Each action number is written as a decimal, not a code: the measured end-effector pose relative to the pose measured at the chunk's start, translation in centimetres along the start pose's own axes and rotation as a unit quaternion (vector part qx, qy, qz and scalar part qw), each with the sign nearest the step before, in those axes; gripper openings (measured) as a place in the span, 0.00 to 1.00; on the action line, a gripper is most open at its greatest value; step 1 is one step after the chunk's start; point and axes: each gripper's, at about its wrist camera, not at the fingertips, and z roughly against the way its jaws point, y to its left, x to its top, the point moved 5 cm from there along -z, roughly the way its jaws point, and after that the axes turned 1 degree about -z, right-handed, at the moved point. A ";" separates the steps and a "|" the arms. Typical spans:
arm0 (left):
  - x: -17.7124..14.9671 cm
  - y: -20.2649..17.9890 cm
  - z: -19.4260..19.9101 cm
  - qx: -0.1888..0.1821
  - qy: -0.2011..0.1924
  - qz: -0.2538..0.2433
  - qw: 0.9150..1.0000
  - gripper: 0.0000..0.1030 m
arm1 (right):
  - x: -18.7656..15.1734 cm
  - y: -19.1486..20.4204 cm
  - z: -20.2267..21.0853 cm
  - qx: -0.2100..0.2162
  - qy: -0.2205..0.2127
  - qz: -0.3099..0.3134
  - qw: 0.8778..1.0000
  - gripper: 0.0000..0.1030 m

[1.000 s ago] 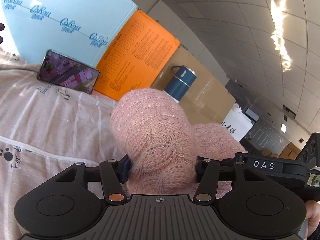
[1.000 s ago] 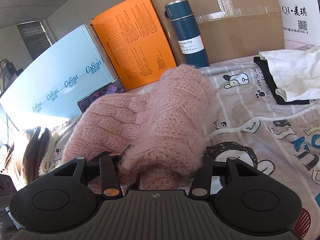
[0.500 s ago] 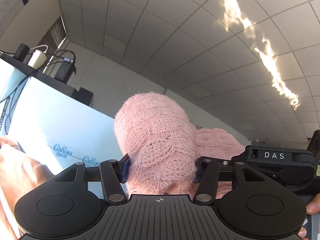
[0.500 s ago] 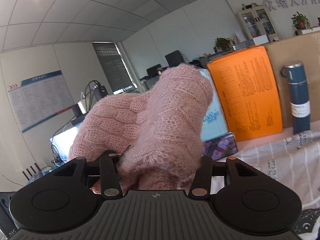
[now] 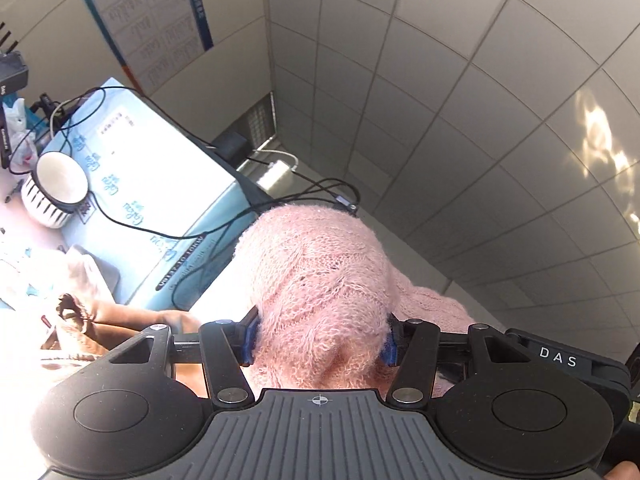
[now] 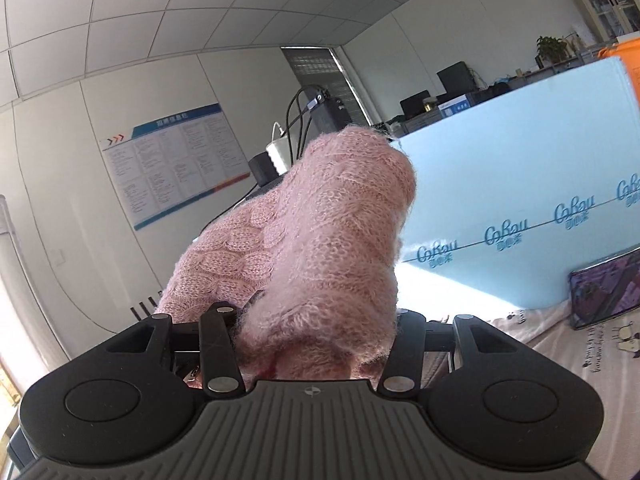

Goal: Fold clothes
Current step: 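Lift the folded sweater with both grippers and carry it onto the leather jacket stack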

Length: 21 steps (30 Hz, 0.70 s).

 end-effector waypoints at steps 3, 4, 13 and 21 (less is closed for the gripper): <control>0.1 1.7 -0.6 0.040 0.002 0.006 0.999 0.52 | -1.2 0.0 -2.8 0.012 0.018 -0.002 1.000 0.44; -0.2 2.0 -0.9 0.058 0.015 0.003 0.998 0.52 | -1.7 -0.1 -3.5 0.015 0.023 -0.005 1.000 0.44; -3.0 1.9 -1.9 0.196 0.077 -0.088 0.974 0.83 | -5.6 -5.1 -7.6 -0.032 0.072 -0.070 0.994 0.52; -4.0 3.9 -3.6 0.301 0.101 -0.165 0.934 1.00 | -7.2 -8.5 -8.7 -0.059 0.075 -0.079 0.992 0.71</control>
